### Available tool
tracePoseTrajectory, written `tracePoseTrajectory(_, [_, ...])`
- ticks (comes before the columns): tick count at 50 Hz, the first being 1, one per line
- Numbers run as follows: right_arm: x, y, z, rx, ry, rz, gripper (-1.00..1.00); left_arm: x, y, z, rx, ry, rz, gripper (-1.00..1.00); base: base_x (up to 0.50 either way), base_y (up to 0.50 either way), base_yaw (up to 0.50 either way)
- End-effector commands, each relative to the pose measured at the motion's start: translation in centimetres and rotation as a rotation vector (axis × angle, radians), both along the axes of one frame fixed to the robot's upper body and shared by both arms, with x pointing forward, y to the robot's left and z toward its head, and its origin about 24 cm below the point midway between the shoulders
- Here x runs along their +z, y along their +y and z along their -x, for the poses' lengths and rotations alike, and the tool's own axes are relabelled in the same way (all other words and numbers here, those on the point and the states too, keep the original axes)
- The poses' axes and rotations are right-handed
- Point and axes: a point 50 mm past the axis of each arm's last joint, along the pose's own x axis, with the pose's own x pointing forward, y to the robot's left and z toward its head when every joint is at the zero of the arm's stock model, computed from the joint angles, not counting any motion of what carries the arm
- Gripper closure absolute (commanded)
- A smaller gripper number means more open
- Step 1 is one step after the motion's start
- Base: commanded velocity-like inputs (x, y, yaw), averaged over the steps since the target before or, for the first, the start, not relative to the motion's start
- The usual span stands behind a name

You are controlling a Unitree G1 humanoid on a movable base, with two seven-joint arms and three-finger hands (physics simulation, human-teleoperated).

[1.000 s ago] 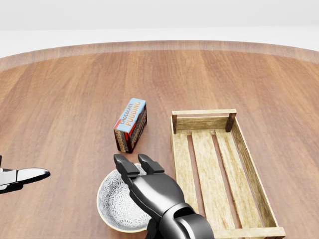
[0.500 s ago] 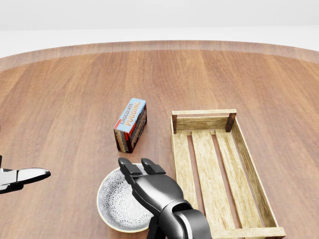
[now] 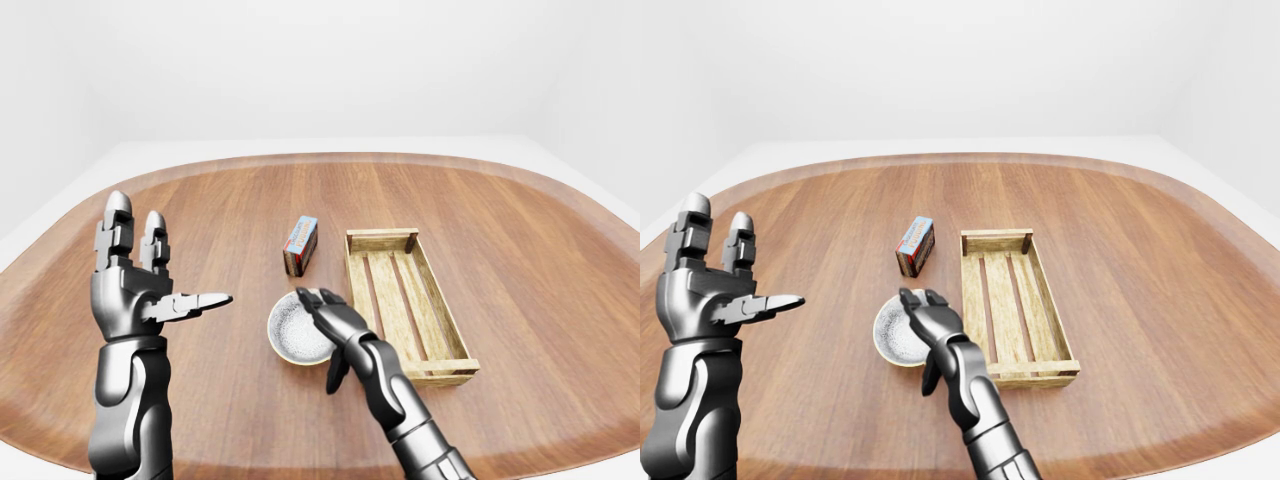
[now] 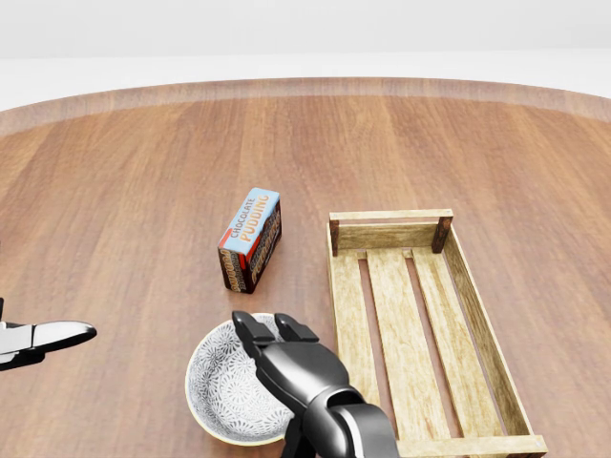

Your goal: Pick up the bowl on the left and put it in the tray.

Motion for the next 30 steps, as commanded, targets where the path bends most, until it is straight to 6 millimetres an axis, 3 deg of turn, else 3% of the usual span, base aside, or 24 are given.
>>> tracePoseTrajectory(1, [-0.8, 0.3, 0.2, 0.008, 0.022, 0.019, -1.00, 0.0, 0.0, 0.0, 0.001, 0.000, -0.001, -1.00, 0.00, 0.00, 0.00])
tracePoseTrajectory(30, [-1.8, 0.5, -0.1, 0.006, 0.059, 0.038, -1.00, -0.1, 0.0, -0.2, 0.001, 0.006, 0.005, -1.00, 0.00, 0.00, 0.00])
